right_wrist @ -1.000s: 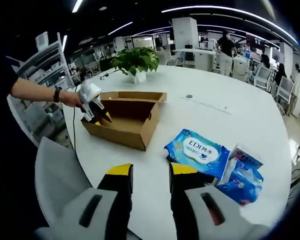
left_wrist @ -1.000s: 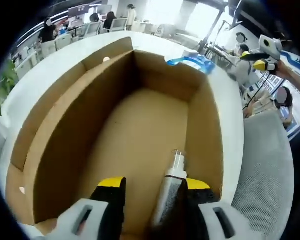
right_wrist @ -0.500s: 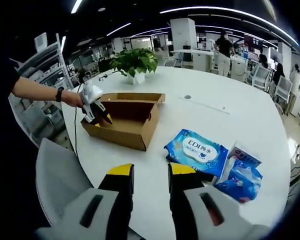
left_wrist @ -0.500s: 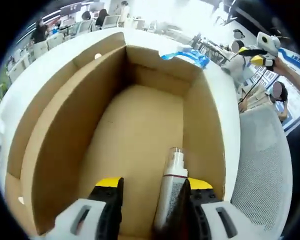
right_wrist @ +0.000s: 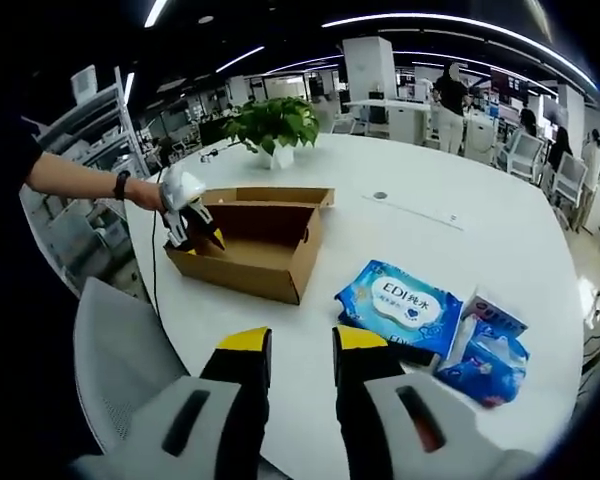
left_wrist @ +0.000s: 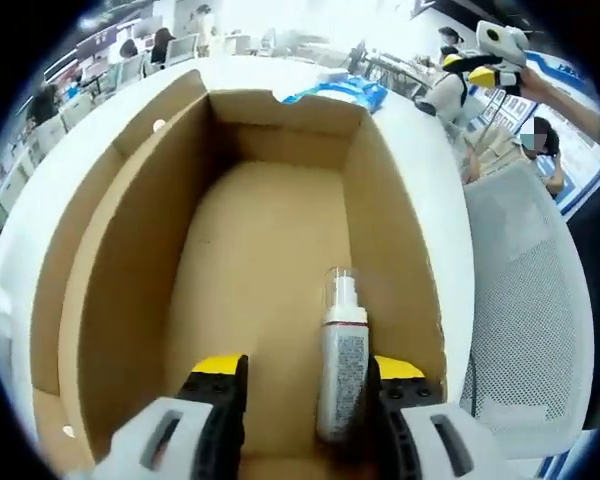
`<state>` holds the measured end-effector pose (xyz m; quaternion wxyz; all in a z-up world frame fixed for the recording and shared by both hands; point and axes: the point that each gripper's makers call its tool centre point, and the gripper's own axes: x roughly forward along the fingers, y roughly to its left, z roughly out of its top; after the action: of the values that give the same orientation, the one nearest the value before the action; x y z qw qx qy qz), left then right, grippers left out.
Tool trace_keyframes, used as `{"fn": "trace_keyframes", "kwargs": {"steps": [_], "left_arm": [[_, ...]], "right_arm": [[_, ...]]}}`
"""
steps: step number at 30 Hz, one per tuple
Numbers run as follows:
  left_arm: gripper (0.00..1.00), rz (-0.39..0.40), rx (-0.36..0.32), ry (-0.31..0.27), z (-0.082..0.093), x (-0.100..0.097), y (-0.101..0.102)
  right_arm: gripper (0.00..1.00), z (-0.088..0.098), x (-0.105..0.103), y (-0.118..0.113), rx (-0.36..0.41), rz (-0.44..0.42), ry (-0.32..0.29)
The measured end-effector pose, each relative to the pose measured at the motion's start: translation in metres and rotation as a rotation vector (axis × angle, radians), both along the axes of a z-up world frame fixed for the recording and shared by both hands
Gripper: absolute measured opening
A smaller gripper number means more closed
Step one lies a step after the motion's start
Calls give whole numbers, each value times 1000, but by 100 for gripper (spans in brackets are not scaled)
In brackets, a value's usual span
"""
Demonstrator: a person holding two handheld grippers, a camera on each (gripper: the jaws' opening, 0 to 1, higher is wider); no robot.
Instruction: Operate the shoe box by opening the lid, removing the specified soft item, and placing it in the target area until the item is outside and the box remains undamaged.
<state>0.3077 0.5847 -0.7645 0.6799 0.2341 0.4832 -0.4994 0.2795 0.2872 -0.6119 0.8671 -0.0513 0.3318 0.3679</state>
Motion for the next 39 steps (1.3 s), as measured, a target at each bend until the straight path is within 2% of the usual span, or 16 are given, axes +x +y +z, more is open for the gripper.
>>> {"fn": "trace_keyframes", "kwargs": {"steps": [3,8,12,15,16,23,33,39], "left_arm": [[48,-38,41,-29,-4,-3,-1],[45,-29,22,-55,-5,0,-8],[39,-58,11,-75,-7,-4,-16],[24,-59,4,-70,-10,-7,-18],[22,-59,4,-65,-11,-9,-19],[20,44,-17,-17,-8,-8,-18],[20,54,-50,-55,10,-4,-23],[19,73,-115,-104,36,5,-32]], "right_arm": [[22,-1,-1,1,-3,1,1],[21,-1,-3,3,-3,1,1],[21,-2,-4,3,2,-10,5],[20,-3,-6,4,0,-10,7],[20,-4,-7,4,-2,-9,7],[20,-2,-7,6,3,-4,4],[21,2,-6,19,23,24,-8],[21,2,-7,32,32,61,-11]]}}
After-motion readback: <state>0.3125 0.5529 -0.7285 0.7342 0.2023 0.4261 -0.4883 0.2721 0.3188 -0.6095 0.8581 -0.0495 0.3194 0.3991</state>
